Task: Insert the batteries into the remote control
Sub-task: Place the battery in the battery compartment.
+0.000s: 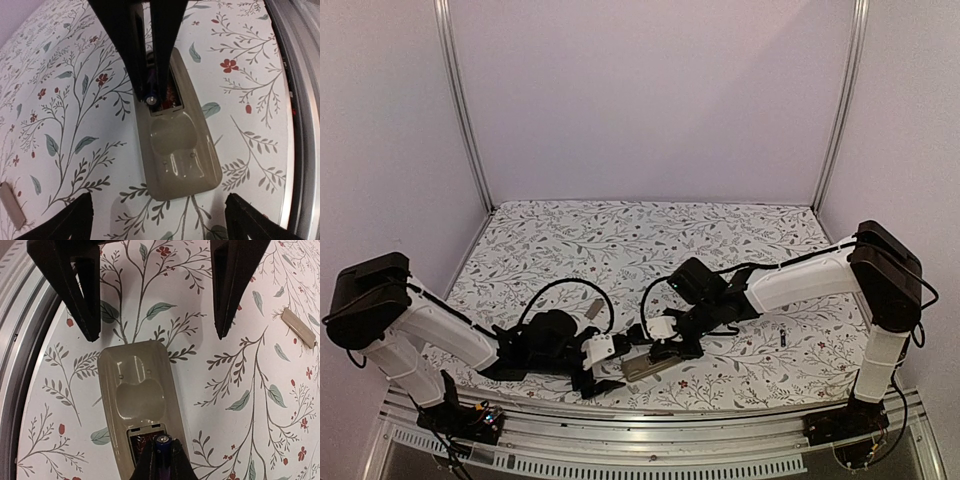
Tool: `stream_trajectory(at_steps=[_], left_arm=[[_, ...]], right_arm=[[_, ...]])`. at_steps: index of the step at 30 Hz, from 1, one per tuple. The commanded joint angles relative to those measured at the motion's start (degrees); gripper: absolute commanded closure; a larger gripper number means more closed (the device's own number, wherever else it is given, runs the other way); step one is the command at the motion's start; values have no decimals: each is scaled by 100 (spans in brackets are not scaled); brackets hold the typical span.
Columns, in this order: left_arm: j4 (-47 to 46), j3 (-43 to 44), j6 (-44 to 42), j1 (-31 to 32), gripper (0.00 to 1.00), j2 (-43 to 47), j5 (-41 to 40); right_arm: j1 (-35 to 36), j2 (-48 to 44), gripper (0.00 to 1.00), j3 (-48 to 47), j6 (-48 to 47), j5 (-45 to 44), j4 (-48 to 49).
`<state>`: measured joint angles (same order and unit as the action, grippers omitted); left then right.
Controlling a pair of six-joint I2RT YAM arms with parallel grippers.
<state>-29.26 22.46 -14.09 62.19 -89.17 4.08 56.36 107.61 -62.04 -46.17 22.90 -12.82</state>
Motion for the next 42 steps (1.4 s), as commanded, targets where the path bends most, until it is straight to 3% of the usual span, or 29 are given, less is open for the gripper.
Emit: stream_trajectory(at_steps=[1, 12, 33, 42], left_arm=[[-371, 238, -1, 87, 9, -103, 164], [-318, 243, -85, 84, 9, -23, 180], [-337, 317, -147, 121, 9, -216, 216], [-406, 514, -221, 139, 16, -440, 163]], right_arm=[[42, 105, 100, 129, 104, -451, -524], [150, 262, 78, -73, 71, -341, -519], [85, -451, 68, -329, 253, -144, -974], [-90, -582, 65, -108, 502, 78, -921]])
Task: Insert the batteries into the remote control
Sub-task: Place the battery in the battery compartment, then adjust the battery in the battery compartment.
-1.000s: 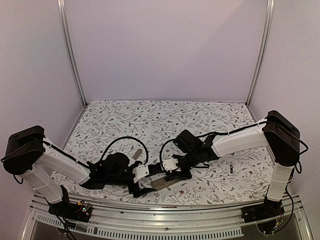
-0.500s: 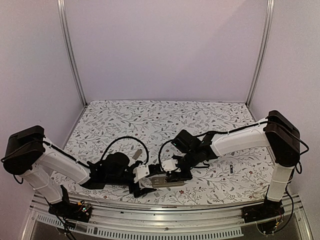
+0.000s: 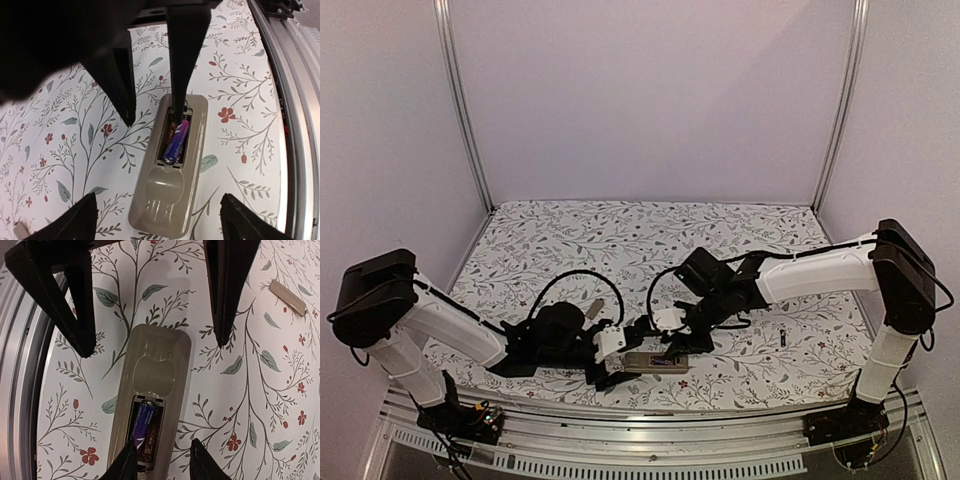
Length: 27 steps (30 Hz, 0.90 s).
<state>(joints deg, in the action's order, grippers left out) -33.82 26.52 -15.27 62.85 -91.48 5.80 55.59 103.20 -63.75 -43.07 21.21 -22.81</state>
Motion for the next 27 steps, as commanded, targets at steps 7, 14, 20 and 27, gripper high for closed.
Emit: stream_trajectory(at_steps=[7, 14, 20, 27], left_arm=[[22, 128, -209, 76, 20, -257, -84], [123, 189, -203, 66, 20, -397, -91], [12, 91, -178, 58, 20, -323, -79], [59, 102, -193, 58, 21, -321, -88]], right_arm=[[-18, 133, 55, 92, 503, 277, 301], [-9, 331, 57, 99, 554, 224, 336], [-20, 409, 58, 227, 536, 100, 313], [-22, 438, 59, 330, 528, -115, 236]])
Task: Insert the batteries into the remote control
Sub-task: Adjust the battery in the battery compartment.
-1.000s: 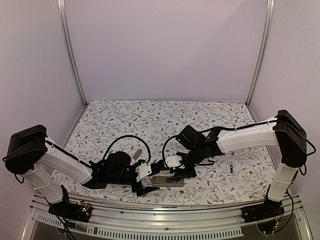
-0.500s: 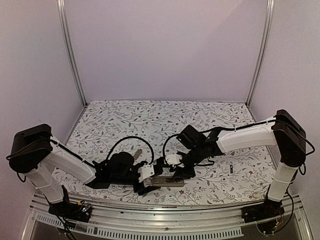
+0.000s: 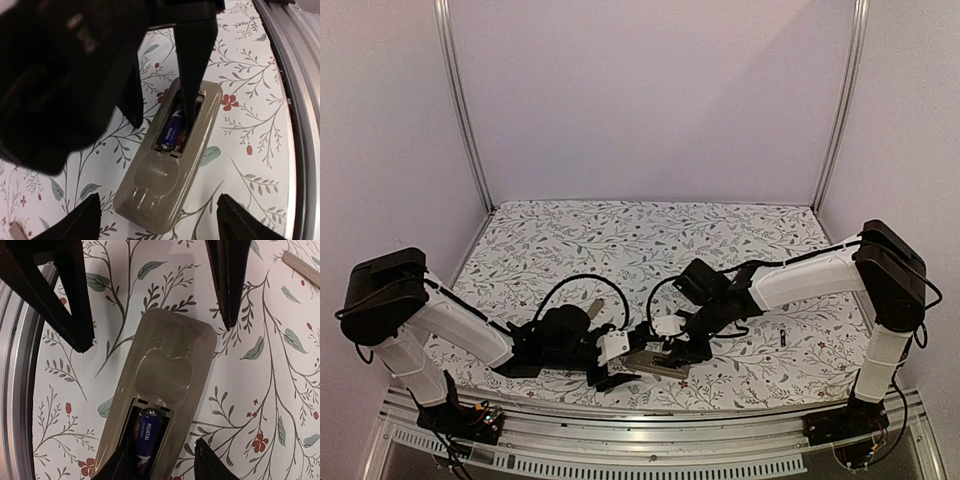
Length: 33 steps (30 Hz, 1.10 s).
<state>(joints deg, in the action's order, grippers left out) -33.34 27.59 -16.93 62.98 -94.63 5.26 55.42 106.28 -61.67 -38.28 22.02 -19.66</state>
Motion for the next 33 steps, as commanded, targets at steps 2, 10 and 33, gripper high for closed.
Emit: stream_trajectory(at_steps=[2, 10, 33], left_arm=[[20, 9, -34, 42, 21, -27, -33], [86, 171, -82, 58, 24, 16, 100], [-432, 301, -135, 145, 57, -186, 330]], right_arm=[[-5, 161, 63, 102, 57, -255, -115], [-6, -22, 78, 98, 84, -293, -134], [-178, -926, 35, 303, 448, 410, 163]])
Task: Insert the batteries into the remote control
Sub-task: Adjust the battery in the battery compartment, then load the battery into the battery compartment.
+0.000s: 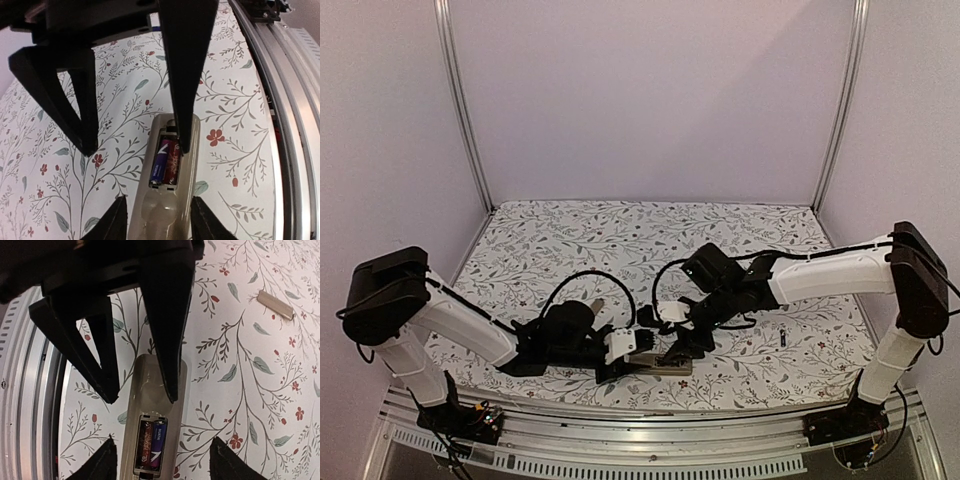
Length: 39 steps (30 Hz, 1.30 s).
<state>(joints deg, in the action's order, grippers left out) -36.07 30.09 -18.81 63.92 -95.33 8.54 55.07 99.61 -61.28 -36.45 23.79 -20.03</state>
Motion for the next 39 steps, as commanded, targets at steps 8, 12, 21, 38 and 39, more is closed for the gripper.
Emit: stream_trajectory(at_steps=[8, 12, 21, 38, 39], left_arm=[[-191, 183, 16, 42, 73, -350, -168], [-213, 254, 20, 33, 84, -426, -215], [-18, 477, 7, -11, 96, -661, -231], [73, 532, 8, -90, 100, -915, -95], [93, 564, 30, -90, 100, -943, -83]], right_arm=[[-181, -541, 2, 1617, 733, 393, 1742], [-189, -352, 6, 1682, 784, 188, 2038], [-211, -51, 14, 1782, 693, 109, 2208], [-266, 118, 46, 1803, 878, 273, 2254], [-268, 126, 47, 1797, 872, 281, 2252]])
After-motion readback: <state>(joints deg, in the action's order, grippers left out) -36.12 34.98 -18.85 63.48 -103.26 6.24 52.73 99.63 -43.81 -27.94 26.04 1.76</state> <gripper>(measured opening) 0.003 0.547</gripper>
